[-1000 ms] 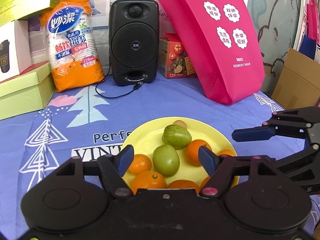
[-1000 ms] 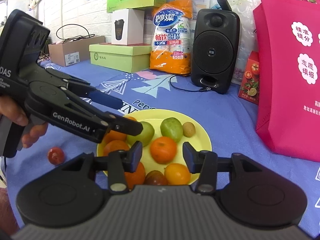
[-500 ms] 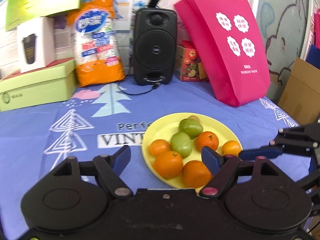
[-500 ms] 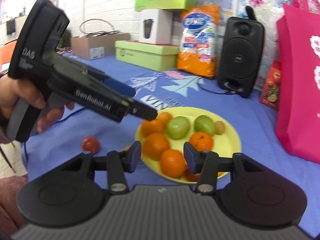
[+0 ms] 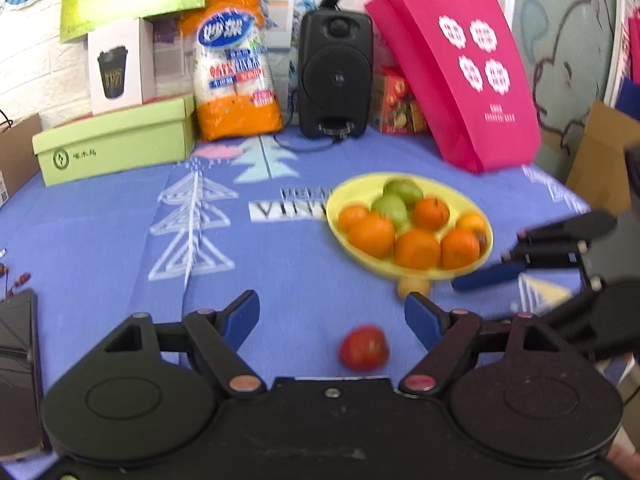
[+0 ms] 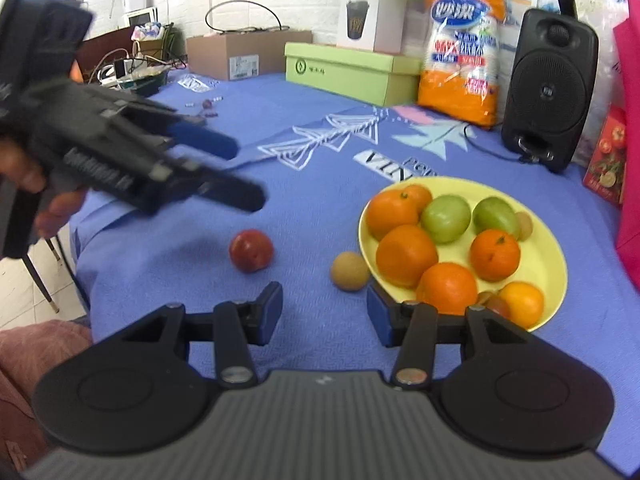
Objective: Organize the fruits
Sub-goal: 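Move the left gripper to the red tomato while the right gripper approaches a brown kiwi, then grasp the red tomato with the left gripper while the right gripper grasps the kiwi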
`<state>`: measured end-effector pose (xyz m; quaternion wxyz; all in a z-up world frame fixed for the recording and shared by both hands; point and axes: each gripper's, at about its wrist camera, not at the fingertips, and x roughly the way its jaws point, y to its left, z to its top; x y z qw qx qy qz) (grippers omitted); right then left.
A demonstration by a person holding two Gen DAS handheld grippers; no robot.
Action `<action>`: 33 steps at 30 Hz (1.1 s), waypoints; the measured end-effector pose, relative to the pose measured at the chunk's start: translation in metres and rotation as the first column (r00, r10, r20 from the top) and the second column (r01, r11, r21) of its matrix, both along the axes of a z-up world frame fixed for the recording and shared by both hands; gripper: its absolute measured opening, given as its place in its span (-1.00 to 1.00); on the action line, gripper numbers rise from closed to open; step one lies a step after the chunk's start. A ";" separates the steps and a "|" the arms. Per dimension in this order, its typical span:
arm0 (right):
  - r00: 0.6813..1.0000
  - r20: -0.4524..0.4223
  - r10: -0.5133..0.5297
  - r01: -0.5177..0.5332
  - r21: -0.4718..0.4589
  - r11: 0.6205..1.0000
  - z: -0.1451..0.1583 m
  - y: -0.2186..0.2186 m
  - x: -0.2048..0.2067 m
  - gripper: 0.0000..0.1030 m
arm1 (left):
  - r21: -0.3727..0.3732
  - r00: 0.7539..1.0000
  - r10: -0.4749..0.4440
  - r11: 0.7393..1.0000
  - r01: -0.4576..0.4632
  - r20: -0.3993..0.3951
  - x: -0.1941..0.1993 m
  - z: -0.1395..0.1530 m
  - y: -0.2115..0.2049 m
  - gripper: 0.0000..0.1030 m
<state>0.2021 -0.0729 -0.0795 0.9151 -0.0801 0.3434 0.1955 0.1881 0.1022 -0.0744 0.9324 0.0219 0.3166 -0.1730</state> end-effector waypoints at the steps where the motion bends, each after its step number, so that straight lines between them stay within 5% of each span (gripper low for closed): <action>1: 1.000 -0.005 -0.005 0.005 0.002 1.000 -0.002 0.000 0.002 -0.11 | 0.002 1.000 -0.001 1.000 0.001 -0.009 -0.001 -0.004 0.000 0.56; 12: 0.999 -0.017 -0.028 0.027 -0.016 1.000 -0.012 0.005 0.011 -0.11 | 0.008 0.998 -0.049 0.999 0.049 -0.045 0.005 -0.032 -0.017 0.37; 22: 0.999 -0.021 -0.035 0.035 -0.006 0.999 -0.017 0.006 0.022 -0.12 | 0.038 0.996 -0.080 0.996 0.081 -0.042 0.011 -0.038 -0.022 -0.35; 33: 1.000 -0.008 -0.015 0.015 0.001 1.000 -0.019 0.022 0.040 -0.10 | 0.023 0.998 -0.041 0.999 0.042 -0.048 0.005 -0.036 -0.006 -0.41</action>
